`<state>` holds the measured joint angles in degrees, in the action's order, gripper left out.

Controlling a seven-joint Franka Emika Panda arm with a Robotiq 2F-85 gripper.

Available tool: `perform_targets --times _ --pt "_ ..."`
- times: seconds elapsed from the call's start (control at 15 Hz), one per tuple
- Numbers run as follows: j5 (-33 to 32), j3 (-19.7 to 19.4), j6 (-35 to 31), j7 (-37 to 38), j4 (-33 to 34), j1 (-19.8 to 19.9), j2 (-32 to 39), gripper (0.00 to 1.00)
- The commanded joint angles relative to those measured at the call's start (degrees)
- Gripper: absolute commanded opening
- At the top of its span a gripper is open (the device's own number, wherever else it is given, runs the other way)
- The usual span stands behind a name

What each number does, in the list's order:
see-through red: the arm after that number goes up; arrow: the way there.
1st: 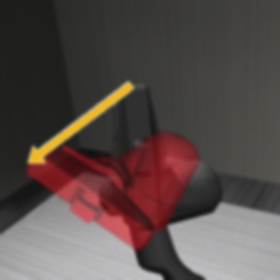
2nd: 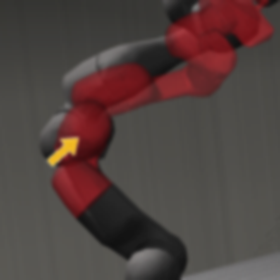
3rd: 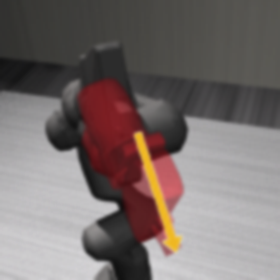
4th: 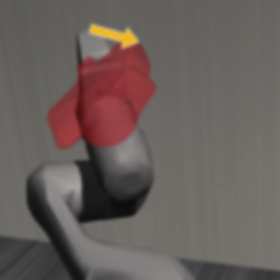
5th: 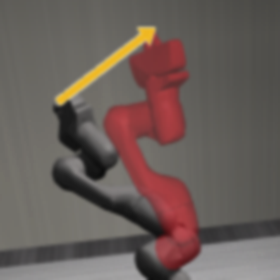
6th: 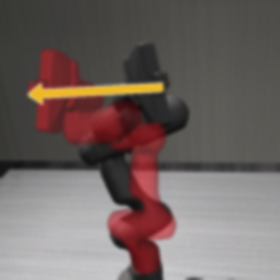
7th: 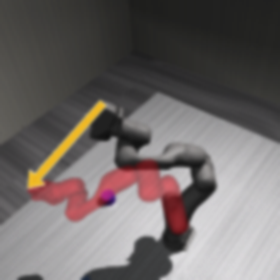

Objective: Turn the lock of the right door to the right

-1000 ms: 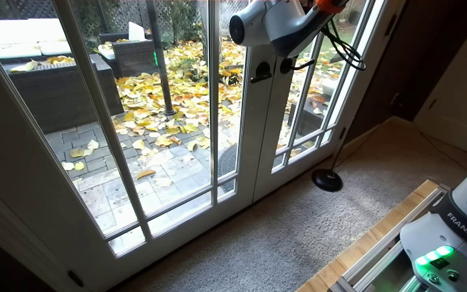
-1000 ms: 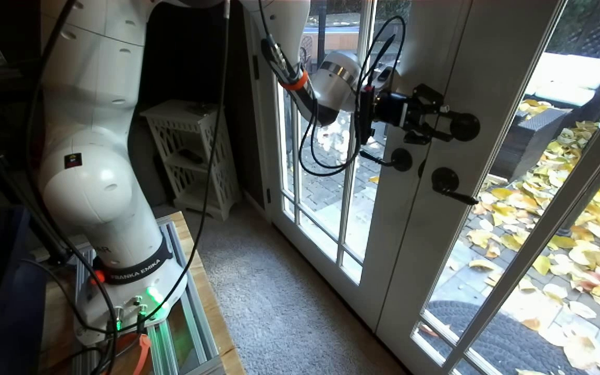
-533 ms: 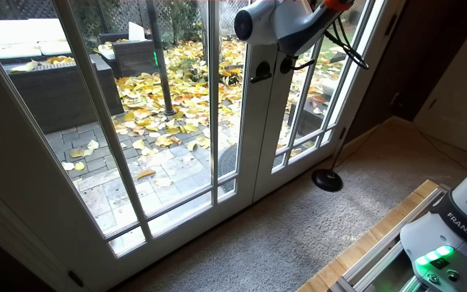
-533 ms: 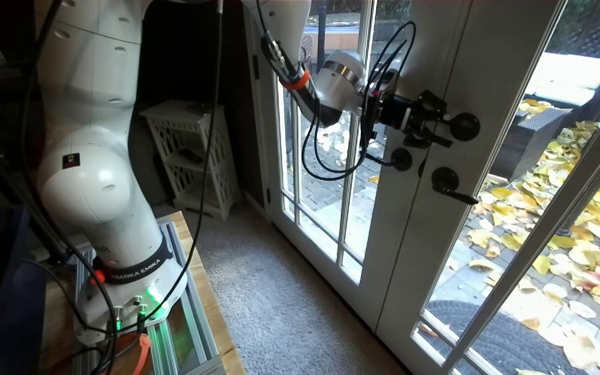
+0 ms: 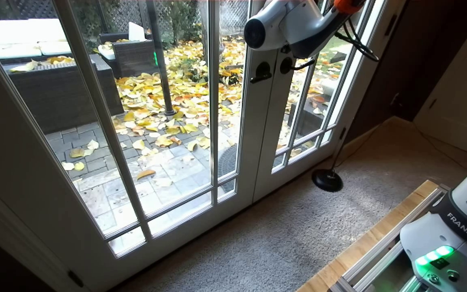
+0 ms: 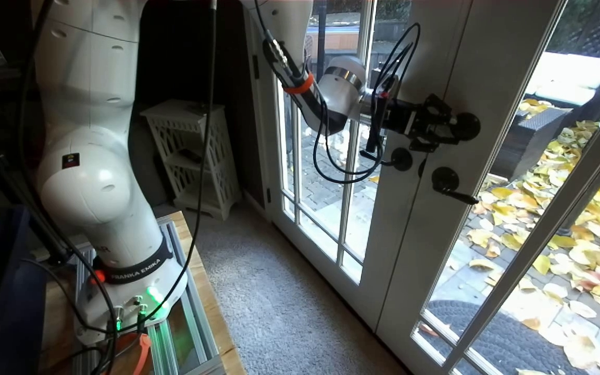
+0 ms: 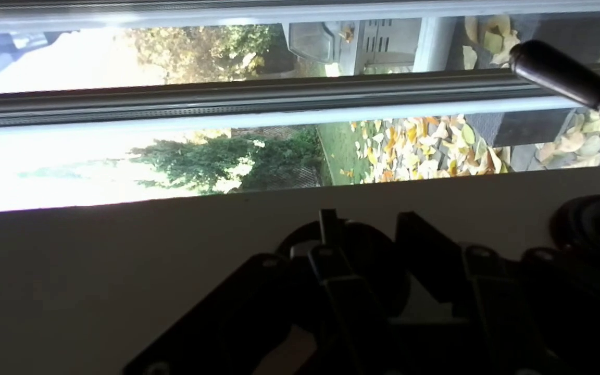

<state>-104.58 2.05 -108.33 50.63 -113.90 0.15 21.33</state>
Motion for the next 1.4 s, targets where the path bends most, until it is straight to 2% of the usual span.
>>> perform_targets --times 0.0,0.13,0.27,0.33,0.4,0.67,0.87,1.0,1.27,1.33 --pt "-6.43 -0.36 -3.03 -0.52 -1.66 0.34 -2.21 0.22" --pt "-8.03 -0.25 -3.44 -0.35 -2.99 0.34 -3.46 0.07" --pt "-9.18 -0.12 -3.92 -0.6 -4.24 0.48 -4.63 0.01" --pt "-9.63 -0.09 -4.31 -0.65 -4.72 0.62 -5.05 0.03" --pt "-8.91 0.03 -4.69 -0.91 -5.17 0.79 -5.62 0.01" --pt "-4.68 0.53 -9.64 -1.63 -5.92 1.95 -8.56 0.03" --pt "0.94 0.39 -17.39 -3.39 -5.96 3.52 -11.48 0.03" --pt "7.3 -0.07 -22.9 -6.81 -5.53 4.7 -13.22 0.03" --pt "23.33 -1.68 -32.28 -16.43 -5.0 6.27 -15.93 0.03" --pt "27.3 -1.0 -33.53 -19.01 -4.96 7.52 -16.29 0.03"
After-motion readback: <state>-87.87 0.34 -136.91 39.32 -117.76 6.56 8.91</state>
